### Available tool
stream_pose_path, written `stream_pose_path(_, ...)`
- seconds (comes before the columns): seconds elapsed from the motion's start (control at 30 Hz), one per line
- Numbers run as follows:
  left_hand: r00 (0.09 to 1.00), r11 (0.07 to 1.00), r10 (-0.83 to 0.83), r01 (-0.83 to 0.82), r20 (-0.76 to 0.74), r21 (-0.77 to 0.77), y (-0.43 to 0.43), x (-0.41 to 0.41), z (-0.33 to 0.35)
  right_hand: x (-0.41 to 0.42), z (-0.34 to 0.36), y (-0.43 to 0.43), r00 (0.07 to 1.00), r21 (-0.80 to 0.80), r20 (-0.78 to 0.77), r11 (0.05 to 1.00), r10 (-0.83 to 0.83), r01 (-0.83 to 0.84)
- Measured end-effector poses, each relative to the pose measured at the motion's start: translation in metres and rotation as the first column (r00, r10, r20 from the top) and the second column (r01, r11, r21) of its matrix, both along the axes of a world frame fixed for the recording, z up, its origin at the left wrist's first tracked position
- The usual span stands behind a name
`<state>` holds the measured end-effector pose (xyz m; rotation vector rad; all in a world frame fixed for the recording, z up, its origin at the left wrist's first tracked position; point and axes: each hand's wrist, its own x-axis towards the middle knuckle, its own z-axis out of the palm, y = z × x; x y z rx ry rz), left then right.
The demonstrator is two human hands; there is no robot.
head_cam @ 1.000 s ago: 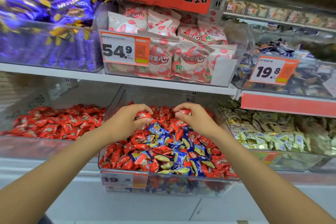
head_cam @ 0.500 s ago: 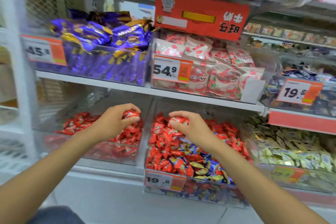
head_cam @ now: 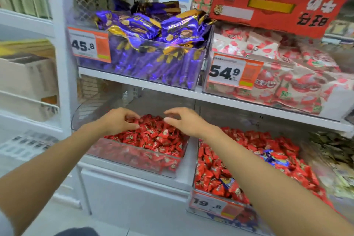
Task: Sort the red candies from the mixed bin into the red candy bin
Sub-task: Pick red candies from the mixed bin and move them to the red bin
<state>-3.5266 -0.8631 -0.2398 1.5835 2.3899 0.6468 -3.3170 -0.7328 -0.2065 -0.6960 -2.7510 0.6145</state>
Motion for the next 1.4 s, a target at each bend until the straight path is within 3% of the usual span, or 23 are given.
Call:
stream_pose_path(0.13,0.989,0.979,-0.116,0.099,0.088,0.176,0.005,0.051,0.011,0.079,0.003,0.017,0.973,0.051,-0.204,0.992,-0.107,0.119)
stream_pose_path(0.3,0.939,0.902,-0.341,0.316,0.037,0.296,0.037,0.164,0.039,0.209,0.007,0.042,0.928,0.045,-0.159,0.936,-0.338,0.348)
stream_pose_path(0.43,0.889,0.875,-0.457,0.447,0.015,0.185,0.077,0.237,0.031,0.271,-0.005,0.050,0.887,-0.010,-0.132,0.896,-0.442,0.444)
stream_pose_path(0.57,0.865,0.884,-0.465,0.466,-0.190,-0.040,0.108,0.261,0.006,0.284,-0.028,0.051,0.889,-0.066,-0.145,0.901,-0.434,0.429)
stream_pose_path(0.73,0.890,0.902,-0.418,0.382,-0.184,-0.200,0.132,0.245,-0.012,0.252,-0.037,0.052,0.971,0.034,0.029,0.972,-0.235,0.234)
stream_pose_path(0.87,0.888,0.879,-0.452,0.427,-0.084,-0.211,0.137,0.235,-0.007,0.240,-0.044,0.060,0.940,0.188,0.284,0.972,-0.188,0.137)
stream_pose_path(0.97,0.899,0.897,-0.436,0.431,-0.042,-0.092,0.140,0.239,-0.004,0.246,-0.039,0.072,0.962,0.139,0.120,0.964,-0.245,0.228)
stream_pose_path(1.1,0.895,0.899,-0.436,0.438,-0.099,-0.003,0.156,0.263,-0.008,0.265,-0.029,0.084,0.935,-0.062,-0.133,0.944,-0.329,0.323)
stream_pose_path(1.27,0.865,0.884,-0.456,0.415,-0.209,-0.215,0.174,0.276,-0.013,0.285,-0.024,0.084,0.909,-0.109,-0.177,0.925,-0.377,0.363)
stream_pose_path(1.4,0.887,0.891,-0.452,0.444,-0.100,-0.091,0.169,0.269,-0.008,0.290,-0.024,0.080,0.893,-0.092,-0.216,0.919,-0.394,0.384)
